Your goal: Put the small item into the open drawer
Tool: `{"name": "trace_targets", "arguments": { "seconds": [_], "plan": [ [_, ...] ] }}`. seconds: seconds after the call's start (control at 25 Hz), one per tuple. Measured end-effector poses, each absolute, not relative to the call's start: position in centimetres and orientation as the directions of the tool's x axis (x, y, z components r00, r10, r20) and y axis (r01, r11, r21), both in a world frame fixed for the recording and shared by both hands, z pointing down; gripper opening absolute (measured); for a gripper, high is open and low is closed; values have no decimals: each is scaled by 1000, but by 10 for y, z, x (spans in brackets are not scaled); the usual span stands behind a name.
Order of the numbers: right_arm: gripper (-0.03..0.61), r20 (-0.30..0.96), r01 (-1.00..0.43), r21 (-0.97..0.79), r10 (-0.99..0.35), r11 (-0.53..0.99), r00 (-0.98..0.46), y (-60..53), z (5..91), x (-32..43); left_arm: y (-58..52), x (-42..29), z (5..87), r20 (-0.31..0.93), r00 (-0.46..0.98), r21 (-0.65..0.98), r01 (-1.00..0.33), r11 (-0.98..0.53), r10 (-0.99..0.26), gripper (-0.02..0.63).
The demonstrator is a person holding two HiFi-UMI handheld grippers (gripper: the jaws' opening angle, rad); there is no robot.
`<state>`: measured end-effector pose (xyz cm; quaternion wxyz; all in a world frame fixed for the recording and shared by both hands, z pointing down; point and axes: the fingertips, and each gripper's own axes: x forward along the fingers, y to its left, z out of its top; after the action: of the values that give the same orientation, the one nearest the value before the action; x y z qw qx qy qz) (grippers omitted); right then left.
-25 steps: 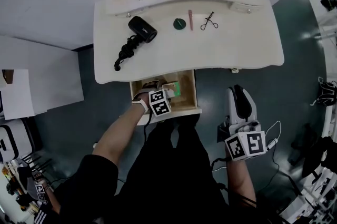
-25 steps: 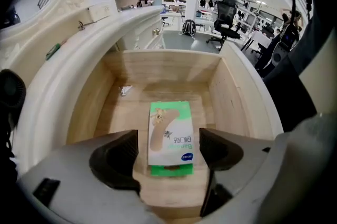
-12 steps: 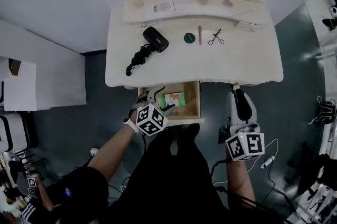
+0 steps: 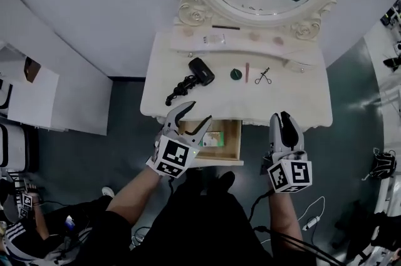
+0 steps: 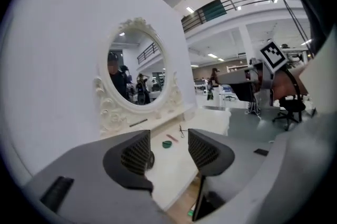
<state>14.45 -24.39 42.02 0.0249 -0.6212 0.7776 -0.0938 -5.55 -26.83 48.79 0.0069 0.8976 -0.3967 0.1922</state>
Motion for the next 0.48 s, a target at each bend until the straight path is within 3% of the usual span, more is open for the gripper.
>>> {"name": "trace_targets", "arguments": {
  "seconds": [0.2, 0.48],
  "plan": [
    [97, 27, -958, -144, -967, 248, -254, -246, 389, 129, -270, -72, 414, 176, 552, -149, -803, -577, -815, 96],
    [74, -27, -956, -100, -962, 275, -273, -236, 359, 118, -265, -89, 372, 70, 508, 0, -861, -509, -859, 63]
  ]
}}
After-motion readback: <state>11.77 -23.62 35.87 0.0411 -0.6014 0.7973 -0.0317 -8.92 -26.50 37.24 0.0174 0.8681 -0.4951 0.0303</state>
